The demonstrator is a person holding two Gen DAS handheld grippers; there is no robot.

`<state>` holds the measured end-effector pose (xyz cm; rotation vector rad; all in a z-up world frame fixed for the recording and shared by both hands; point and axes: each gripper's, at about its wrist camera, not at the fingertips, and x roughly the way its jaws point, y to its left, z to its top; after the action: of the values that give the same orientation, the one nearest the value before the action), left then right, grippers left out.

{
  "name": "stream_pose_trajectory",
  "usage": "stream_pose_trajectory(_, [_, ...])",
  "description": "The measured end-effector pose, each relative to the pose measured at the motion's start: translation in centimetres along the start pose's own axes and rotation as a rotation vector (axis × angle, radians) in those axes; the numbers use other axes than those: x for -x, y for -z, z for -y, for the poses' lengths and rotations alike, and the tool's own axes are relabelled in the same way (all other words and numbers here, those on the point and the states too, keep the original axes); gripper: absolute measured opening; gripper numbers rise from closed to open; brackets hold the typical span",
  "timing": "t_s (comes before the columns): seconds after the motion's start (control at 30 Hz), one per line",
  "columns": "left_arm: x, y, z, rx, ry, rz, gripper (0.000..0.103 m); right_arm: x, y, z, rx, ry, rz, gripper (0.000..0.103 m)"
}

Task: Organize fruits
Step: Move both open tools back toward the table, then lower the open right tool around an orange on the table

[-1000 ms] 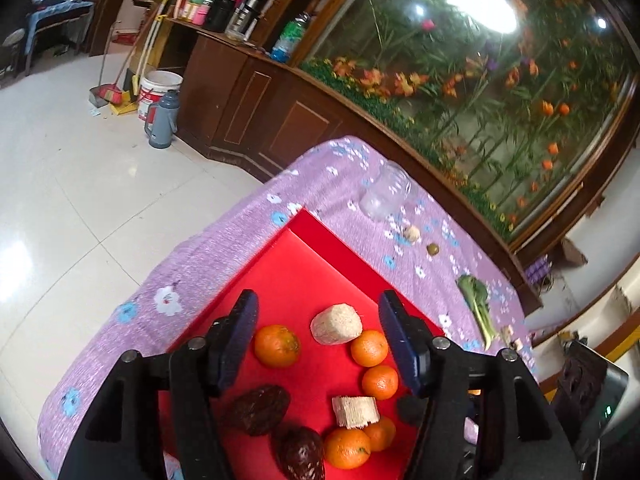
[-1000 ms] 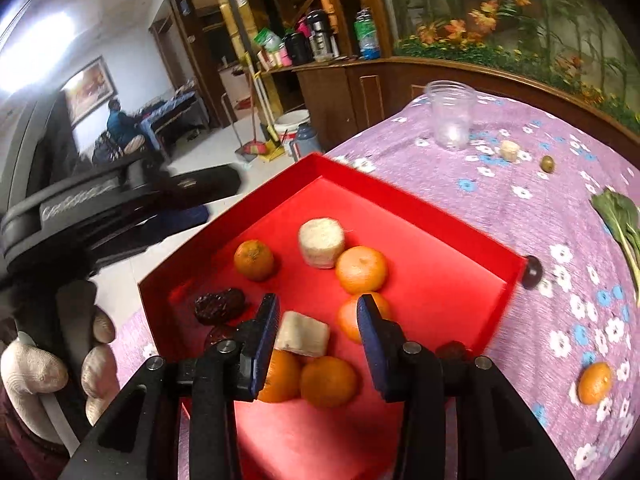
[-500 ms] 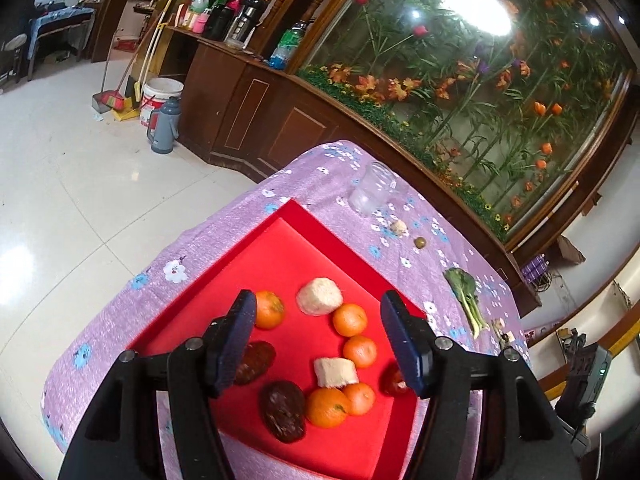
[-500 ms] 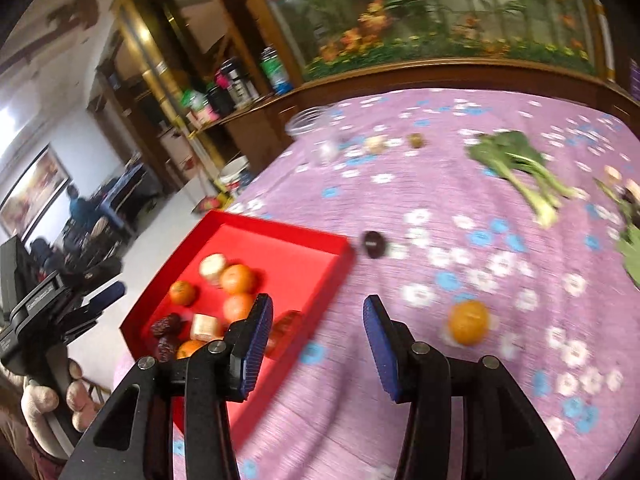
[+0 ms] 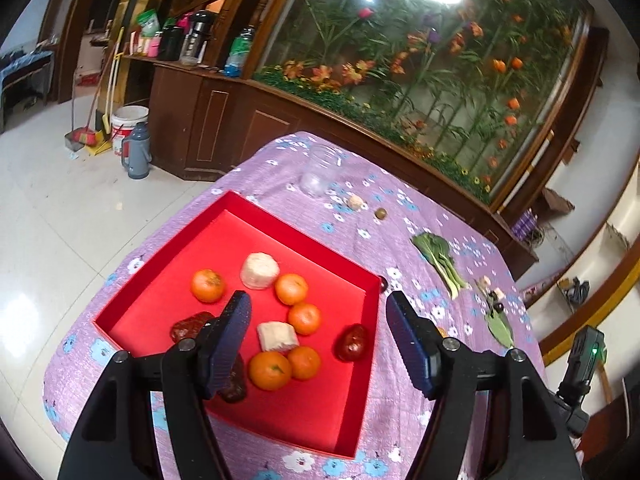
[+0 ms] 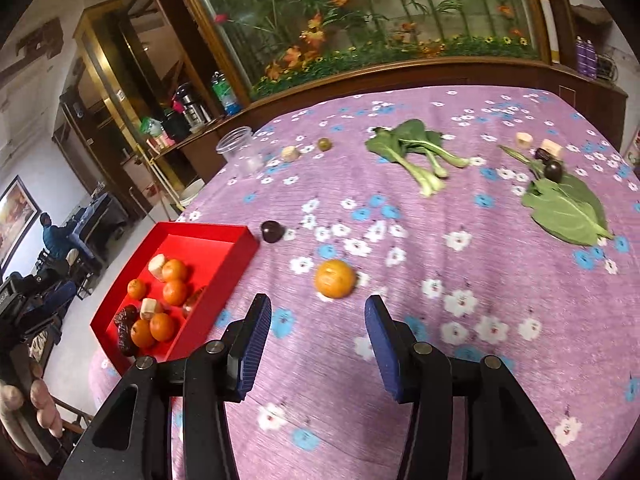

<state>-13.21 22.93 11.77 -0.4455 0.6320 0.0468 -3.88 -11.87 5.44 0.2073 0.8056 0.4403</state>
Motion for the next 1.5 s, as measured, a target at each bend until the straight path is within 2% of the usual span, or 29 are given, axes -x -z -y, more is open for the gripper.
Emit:
stream_pose_trajectory(0.2, [-0.9,0.8,2.3,-0.076,-0.036,-0.019,0.069,0.2,0.3,1.3,-0.019,-0.001,-0.001,0.054])
stream_pose_trajectory(0.3, [-1.3,1.4,3.8,-0.142,-0.082,-0.024,0.069,0.0,0.6,1.6,-0.025,-0.002,-0.006,0.057])
stream_pose_trajectory(0.7, [-3.2,4.1,7.5,-0.370,-0.267,-0.044,0.069,0.0,1.6,1.8,-0.013,0.011,-0.016,0.057])
stream_pose_trajectory(1.13, [-3.5,4.5,8.1,-0.426,-0.328,-0.042,0.069,-0.3,1.8,1.9,-0.008,0.013,-0.030,0.058])
stream_pose_trajectory(1.5, [-4.8,4.8,8.0,-0.444,-0.360,-0.082,0.069,-0.9,1.7,2.1,-0.008,0.016,-0.043,0.058])
